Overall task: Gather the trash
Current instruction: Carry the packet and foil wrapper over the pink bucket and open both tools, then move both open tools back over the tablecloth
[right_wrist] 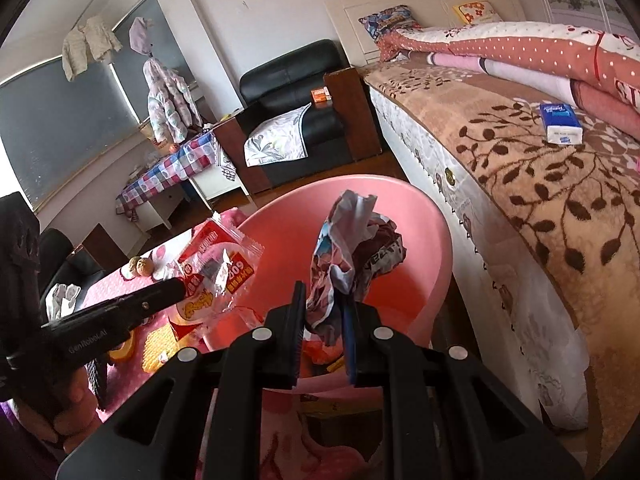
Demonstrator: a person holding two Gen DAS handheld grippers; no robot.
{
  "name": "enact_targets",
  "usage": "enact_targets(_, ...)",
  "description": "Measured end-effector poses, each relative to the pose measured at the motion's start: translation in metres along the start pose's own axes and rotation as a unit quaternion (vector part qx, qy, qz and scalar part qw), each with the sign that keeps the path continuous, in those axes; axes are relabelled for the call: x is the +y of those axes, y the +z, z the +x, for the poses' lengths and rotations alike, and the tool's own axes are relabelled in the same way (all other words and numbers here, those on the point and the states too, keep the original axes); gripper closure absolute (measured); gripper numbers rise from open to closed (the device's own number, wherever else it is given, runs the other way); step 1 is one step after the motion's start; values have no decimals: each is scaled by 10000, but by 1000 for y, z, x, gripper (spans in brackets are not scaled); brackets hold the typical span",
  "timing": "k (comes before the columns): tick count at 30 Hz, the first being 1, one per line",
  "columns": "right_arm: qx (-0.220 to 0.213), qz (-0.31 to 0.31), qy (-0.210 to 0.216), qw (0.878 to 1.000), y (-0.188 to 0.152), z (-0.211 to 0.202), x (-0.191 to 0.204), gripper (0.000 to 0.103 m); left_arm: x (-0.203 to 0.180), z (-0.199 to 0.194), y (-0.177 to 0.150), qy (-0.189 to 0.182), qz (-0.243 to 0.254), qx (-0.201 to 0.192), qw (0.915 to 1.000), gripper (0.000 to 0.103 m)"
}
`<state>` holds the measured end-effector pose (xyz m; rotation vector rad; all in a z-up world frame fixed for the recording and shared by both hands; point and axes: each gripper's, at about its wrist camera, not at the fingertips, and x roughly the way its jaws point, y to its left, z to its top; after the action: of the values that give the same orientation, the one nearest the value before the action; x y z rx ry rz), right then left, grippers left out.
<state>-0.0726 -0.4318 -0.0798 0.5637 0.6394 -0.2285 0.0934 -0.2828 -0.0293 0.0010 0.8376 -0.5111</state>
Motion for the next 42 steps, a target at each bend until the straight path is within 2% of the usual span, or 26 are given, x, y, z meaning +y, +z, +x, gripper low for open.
enact_targets(9, 19, 17, -31, 10000, 0, 5, 0, 86, 3, 5, -1, 16, -40, 10, 10000, 87)
enact_targets(12, 27, 18, -70, 10000, 1, 6, 0, 86, 4, 5, 0, 0, -76, -8, 10000, 81)
enact_targets(14, 36, 19, -94, 9999, 1, 7, 0, 86, 5, 4, 0, -7, -84, -27, 10000, 69)
enact_targets(16, 65, 68, -125, 9999, 1, 7, -1, 85, 5, 1, 0, -15, -93, -59, 9999, 64)
enact_targets(22, 61, 192, -127, 9997, 1, 7, -4, 71, 6, -8, 1, -40, -118, -122, 9998, 62)
enact_targets(32, -55, 29, -69, 10000, -2, -11, 15, 70, 11, -32, -6, -30, -190, -257, 9995, 57)
enact_targets(42, -89, -116, 217, 9997, -18, -34, 49, 70, 20, -72, -17, -22, -176, -503, 9986, 57)
